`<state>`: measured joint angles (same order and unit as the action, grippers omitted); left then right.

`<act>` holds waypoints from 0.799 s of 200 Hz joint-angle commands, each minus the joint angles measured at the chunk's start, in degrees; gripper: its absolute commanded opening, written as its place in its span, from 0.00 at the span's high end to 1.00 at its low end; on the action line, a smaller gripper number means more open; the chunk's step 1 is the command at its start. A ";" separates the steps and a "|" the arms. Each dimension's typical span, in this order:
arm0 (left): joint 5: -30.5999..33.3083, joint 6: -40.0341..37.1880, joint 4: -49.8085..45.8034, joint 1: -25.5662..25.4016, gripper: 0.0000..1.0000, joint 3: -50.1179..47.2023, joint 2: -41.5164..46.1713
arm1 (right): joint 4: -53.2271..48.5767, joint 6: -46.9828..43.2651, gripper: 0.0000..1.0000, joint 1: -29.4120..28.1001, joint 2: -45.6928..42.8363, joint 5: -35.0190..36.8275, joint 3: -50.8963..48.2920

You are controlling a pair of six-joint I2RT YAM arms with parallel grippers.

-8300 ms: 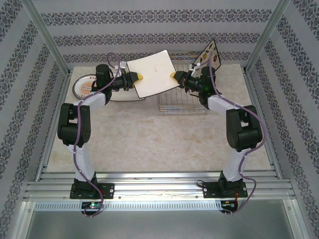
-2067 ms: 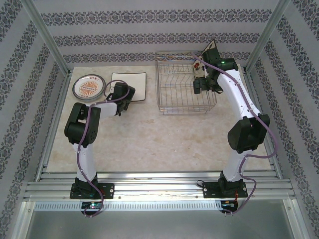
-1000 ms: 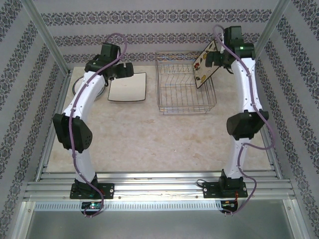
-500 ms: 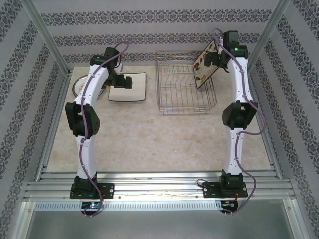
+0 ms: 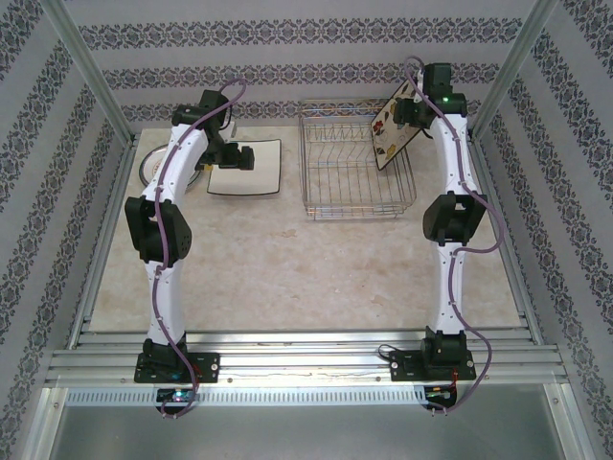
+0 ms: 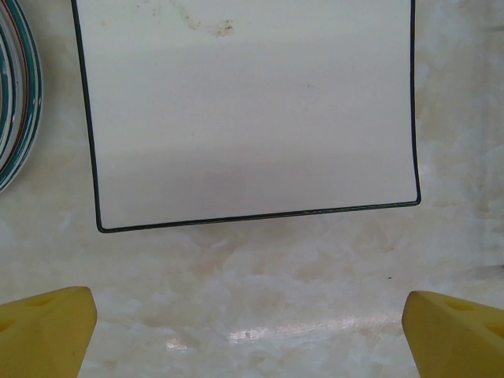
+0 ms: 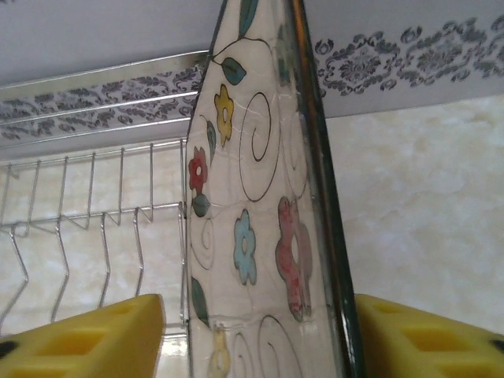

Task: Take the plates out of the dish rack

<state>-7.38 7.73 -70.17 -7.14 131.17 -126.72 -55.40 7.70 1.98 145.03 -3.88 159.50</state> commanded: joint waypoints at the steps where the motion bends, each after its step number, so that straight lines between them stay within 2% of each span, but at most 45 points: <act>1: -0.58 -0.52 -0.80 0.86 0.00 0.64 -0.17 | 2.18 0.07 0.50 -1.00 -0.07 1.97 1.51; 8: -0.70 -0.51 -0.74 0.87 0.01 0.43 -0.14 | 1.97 0.18 0.52 -1.10 -0.23 2.69 1.45; 27: -0.45 -0.43 0.32 0.95 0.01 -0.72 0.50 | 1.54 0.47 0.71 -1.45 -1.04 3.31 0.71; 53: -0.36 -0.43 0.72 1.11 0.01 -1.35 0.81 | 1.04 -0.12 0.90 -1.97 -2.32 4.87 -0.76; 74: -0.50 -0.35 1.22 1.32 0.01 -1.92 1.07 | 0.51 -0.66 1.00 -2.65 -3.17 6.29 -1.29; 123: -0.96 0.01 2.82 1.40 0.01 -4.06 2.16 | 1.36 -4.02 1.00 -5.55 -4.36 14.68 -1.49; 160: -0.91 0.10 3.72 1.63 0.01 -5.89 3.53 | 2.40 -4.24 1.00 -6.13 -5.06 15.91 -0.63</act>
<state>-7.55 7.75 -67.81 -6.55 126.56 -126.50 -54.15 5.19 -3.33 143.50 9.21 158.45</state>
